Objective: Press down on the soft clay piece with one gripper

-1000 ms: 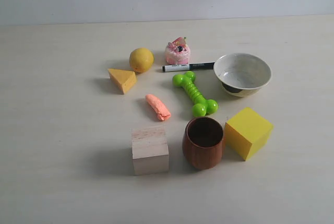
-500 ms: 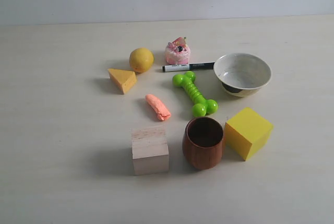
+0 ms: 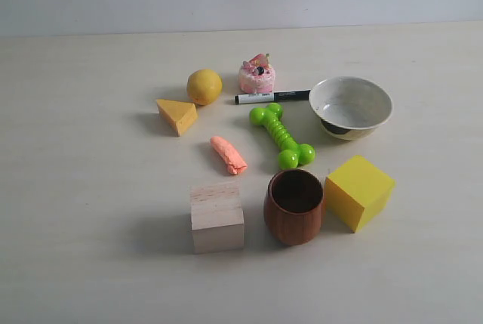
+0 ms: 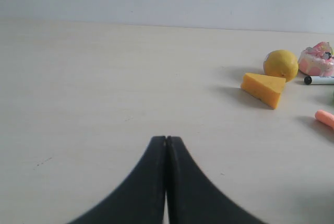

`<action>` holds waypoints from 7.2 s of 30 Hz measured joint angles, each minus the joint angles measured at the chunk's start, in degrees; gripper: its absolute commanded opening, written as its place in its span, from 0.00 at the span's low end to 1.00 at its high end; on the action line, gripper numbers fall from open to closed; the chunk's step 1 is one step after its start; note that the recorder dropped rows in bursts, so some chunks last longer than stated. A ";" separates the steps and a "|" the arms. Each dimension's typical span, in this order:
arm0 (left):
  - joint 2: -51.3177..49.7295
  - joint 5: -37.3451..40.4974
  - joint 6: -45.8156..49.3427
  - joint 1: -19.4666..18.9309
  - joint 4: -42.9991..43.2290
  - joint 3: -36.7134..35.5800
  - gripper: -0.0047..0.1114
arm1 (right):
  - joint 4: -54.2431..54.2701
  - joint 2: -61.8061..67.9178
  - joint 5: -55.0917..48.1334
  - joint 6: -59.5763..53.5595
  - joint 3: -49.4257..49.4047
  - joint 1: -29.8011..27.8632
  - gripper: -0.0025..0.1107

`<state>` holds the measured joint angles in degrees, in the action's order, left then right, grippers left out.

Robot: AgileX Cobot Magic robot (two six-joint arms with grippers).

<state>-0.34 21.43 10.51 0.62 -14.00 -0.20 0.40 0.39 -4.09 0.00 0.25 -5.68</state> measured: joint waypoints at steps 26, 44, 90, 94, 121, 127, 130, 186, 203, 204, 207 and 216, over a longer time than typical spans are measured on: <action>0.00 0.00 0.00 0.00 0.00 0.00 0.04 | 6.91 14.14 2.71 9.21 24.95 0.00 0.02; 0.00 0.00 0.00 0.00 0.00 0.00 0.04 | 27.53 46.52 -14.55 -10.15 44.68 18.97 0.02; 0.00 0.00 0.00 0.00 0.00 0.00 0.04 | 19.37 95.75 -39.13 -4.67 73.79 35.66 0.02; 0.00 0.00 0.00 0.00 0.00 0.00 0.04 | 15.34 102.00 -40.21 0.00 78.81 38.36 0.02; 0.00 0.00 0.00 0.00 0.00 0.00 0.04 | 10.55 126.08 -54.72 7.02 100.92 39.12 0.02; 0.00 0.00 0.00 0.00 0.00 0.00 0.04 | 10.55 127.96 -54.95 7.02 101.06 39.12 0.02; 0.00 0.00 0.00 0.00 0.00 0.00 0.04 | 10.66 128.97 -54.95 7.02 101.34 39.12 0.02; 0.00 0.00 0.00 0.00 0.00 0.00 0.04 | 11.85 136.05 -58.74 7.64 106.25 41.27 0.02; 0.00 0.00 0.00 0.00 0.00 0.00 0.04 | 12.28 137.49 -61.05 11.43 108.63 40.54 0.02; 0.00 0.00 0.00 0.00 0.00 0.00 0.04 | 12.28 137.54 -61.05 11.70 108.63 40.54 0.02; 0.00 0.00 0.00 0.00 0.00 0.00 0.04 | 12.28 137.76 -61.17 12.79 108.84 40.54 0.02; 0.00 0.00 0.00 0.00 0.00 0.00 0.04 | 12.86 139.13 -61.90 14.61 109.34 40.07 0.02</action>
<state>-0.34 21.43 10.51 0.62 -14.00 -0.20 13.26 139.53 -66.00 14.61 109.59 34.38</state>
